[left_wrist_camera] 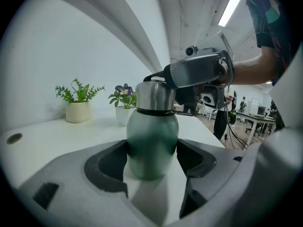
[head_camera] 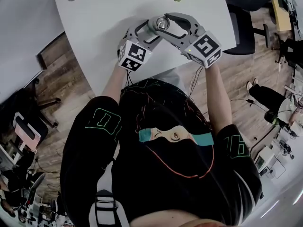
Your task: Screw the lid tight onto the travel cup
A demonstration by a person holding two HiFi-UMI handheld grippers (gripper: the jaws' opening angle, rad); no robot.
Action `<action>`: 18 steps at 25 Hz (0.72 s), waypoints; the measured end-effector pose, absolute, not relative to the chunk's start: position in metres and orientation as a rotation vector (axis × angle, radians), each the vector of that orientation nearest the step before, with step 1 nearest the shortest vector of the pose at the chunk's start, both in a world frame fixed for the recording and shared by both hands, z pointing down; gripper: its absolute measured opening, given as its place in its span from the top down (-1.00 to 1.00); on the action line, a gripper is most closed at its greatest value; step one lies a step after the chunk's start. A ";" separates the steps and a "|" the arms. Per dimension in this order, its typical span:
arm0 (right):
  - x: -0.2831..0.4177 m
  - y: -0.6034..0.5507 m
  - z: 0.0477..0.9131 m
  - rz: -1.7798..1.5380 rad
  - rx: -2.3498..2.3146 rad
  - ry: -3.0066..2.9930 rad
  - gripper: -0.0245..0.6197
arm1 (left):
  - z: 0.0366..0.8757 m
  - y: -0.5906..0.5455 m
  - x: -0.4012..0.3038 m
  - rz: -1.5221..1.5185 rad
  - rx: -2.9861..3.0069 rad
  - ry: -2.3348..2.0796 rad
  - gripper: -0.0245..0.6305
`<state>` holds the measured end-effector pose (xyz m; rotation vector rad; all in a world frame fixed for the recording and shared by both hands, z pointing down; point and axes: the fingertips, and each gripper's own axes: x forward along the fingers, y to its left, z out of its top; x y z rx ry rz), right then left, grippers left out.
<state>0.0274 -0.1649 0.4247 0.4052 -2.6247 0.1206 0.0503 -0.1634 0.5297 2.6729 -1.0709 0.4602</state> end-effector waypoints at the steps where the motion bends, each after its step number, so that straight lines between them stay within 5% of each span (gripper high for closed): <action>1: 0.028 -0.165 0.424 0.126 0.450 -2.629 0.15 | 0.529 -0.163 0.050 0.461 2.672 -1.071 -0.11; 18: 0.035 -0.170 0.420 0.209 1.202 -2.546 0.15 | 0.528 -0.165 0.051 0.454 2.676 -1.083 -0.11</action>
